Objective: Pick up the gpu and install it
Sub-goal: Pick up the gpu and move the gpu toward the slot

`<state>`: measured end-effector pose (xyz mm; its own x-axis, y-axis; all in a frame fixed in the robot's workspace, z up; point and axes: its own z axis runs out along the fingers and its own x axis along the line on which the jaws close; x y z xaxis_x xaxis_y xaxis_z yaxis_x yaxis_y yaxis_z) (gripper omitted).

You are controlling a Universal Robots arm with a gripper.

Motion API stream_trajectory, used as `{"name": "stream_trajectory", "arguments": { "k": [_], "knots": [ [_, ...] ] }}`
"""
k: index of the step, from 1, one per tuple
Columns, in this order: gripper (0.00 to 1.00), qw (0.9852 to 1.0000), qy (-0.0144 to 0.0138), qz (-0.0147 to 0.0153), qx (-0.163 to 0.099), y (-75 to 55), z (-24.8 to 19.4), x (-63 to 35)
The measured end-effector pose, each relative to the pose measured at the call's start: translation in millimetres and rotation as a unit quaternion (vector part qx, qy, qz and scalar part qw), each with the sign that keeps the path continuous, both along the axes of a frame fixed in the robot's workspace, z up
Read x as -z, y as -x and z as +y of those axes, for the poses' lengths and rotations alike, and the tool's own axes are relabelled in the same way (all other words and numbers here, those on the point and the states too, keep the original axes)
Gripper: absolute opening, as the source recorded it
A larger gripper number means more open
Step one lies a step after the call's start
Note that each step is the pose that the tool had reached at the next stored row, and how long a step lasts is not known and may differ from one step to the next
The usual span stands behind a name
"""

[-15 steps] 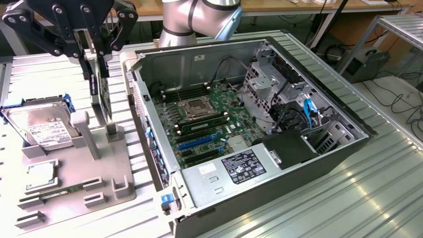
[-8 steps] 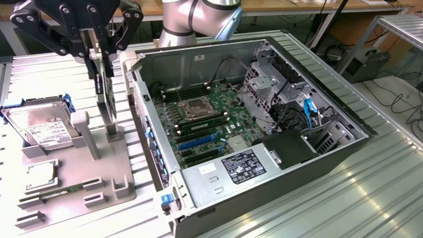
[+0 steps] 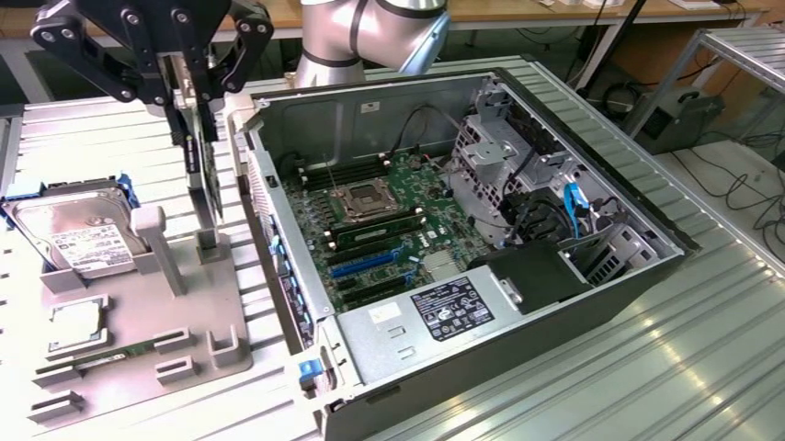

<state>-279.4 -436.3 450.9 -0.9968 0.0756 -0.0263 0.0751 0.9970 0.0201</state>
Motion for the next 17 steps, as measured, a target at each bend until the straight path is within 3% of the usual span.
{"name": "stream_trajectory", "arguments": {
  "k": [17],
  "knots": [
    [0.26,1.0,0.0003,0.0,0.0,-11.9,0.0,0.1]
  ]
}}
